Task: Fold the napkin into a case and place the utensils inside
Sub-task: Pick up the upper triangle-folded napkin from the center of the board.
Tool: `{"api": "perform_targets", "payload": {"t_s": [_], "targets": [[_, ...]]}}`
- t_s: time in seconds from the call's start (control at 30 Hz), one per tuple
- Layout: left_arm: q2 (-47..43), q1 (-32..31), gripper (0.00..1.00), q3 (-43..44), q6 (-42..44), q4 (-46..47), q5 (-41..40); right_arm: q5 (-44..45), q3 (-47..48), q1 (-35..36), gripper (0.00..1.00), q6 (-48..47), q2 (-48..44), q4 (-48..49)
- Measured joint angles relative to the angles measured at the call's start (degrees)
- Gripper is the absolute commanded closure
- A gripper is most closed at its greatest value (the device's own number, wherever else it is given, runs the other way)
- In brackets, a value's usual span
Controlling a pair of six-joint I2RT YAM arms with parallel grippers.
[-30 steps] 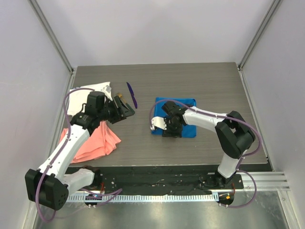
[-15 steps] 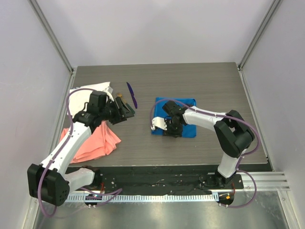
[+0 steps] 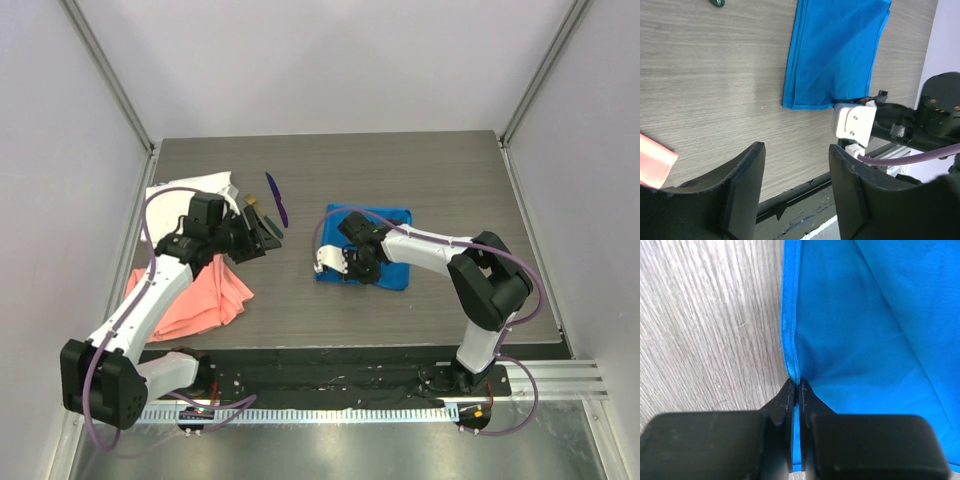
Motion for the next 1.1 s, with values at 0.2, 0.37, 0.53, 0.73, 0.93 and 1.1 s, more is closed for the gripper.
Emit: {"api": "perform_targets", "payload": {"t_s": [0.2,0.37,0.53,0.73,0.93,1.1], "targets": [[-0.02,0.2,0.38,-4.92,0.09,1.66,2.27,0.09,-0.07,-0.02,0.99,1.75,-0.17,0.57],[-0.15,0.31,0.33,-8.7,-0.22,3.96,5.07,-1.03,-0.74,0.0,0.99,2.36,-0.9,1.97],[0.09,0.31,0.3,-13.22,-2.25,10.25,9.53,-4.15,-0.72,0.0,0.99,2.64,-0.9,2.1],[3.93,0.22,0.31,-14.88,-3.67,13.97,12.61,-7.15,-0.74,-0.02,0.99,2.67,-0.92,2.01],[6.23,-0.9,0.31,-14.95,-4.46,16.06,13.16,-9.33,-1.18,-0.46,0.99,2.8,-1.4,1.92],[7.3,-1.31,0.31,-14.97,-4.7,16.92,13.57,-9.75,-1.68,-0.5,0.9,2.99,-1.53,2.19]]}}
